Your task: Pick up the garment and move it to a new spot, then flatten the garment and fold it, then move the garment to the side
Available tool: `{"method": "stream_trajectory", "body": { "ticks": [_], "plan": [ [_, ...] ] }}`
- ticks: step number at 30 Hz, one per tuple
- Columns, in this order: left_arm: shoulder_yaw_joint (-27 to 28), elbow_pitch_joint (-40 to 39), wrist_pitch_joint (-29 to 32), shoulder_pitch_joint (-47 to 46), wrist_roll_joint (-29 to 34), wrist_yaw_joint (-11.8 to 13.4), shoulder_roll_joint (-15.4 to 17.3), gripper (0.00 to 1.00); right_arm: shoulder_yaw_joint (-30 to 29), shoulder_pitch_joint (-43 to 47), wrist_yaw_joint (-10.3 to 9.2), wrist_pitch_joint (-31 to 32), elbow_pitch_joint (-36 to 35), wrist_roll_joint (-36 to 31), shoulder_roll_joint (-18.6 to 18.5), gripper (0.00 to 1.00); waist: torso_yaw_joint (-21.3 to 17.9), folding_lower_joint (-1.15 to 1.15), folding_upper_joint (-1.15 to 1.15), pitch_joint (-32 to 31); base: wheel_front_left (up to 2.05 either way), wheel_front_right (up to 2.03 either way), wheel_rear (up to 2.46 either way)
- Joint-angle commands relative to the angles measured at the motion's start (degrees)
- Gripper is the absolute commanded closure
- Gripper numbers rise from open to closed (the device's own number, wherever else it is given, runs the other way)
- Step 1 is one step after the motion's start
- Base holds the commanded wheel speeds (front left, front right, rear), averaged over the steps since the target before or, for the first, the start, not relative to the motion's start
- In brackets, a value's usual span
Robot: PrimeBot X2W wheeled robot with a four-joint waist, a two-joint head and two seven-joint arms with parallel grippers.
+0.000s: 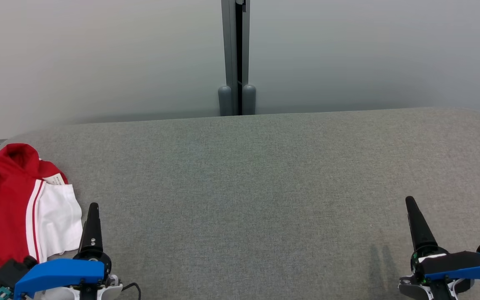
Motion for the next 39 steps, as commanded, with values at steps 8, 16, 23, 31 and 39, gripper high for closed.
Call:
{"method": "stream_trajectory", "body": {
  "ticks": [8,16,23,31,39],
  "plan": [
    [-0.9,0.4,-2.2,-1.7,11.2,-0.1,0.5,0.00,1.1,-2.1,0.11,-2.3,0.4,-12.0,-0.3,0.00,0.0,0.00,0.00,0.1,0.00,0.00,0.00],
    [-1.2,1.6,-3.7,-1.5,18.4,0.2,0.4,0.00,1.5,-2.2,0.11,-3.7,2.0,-19.6,0.0,0.00,-0.1,0.00,0.00,0.1,0.00,0.00,0.00],
    [-1.4,2.9,-5.0,-1.4,24.8,0.5,0.4,0.00,1.6,-2.3,0.11,-5.1,3.7,-26.4,0.1,0.00,-0.3,0.00,0.00,0.1,0.00,0.00,0.00],
    [-1.9,3.1,-6.4,-1.7,31.7,1.1,0.6,0.00,1.5,-2.8,0.12,-6.4,3.4,-33.4,0.1,0.00,-0.3,0.00,0.00,0.2,0.00,0.00,0.00],
    [-2.8,1.6,-7.7,-1.4,38.2,2.1,0.8,0.00,1.1,-2.2,0.13,-7.8,-0.4,-39.6,0.1,0.00,-0.3,0.00,0.00,0.3,0.00,0.00,0.00]
  ]
}}
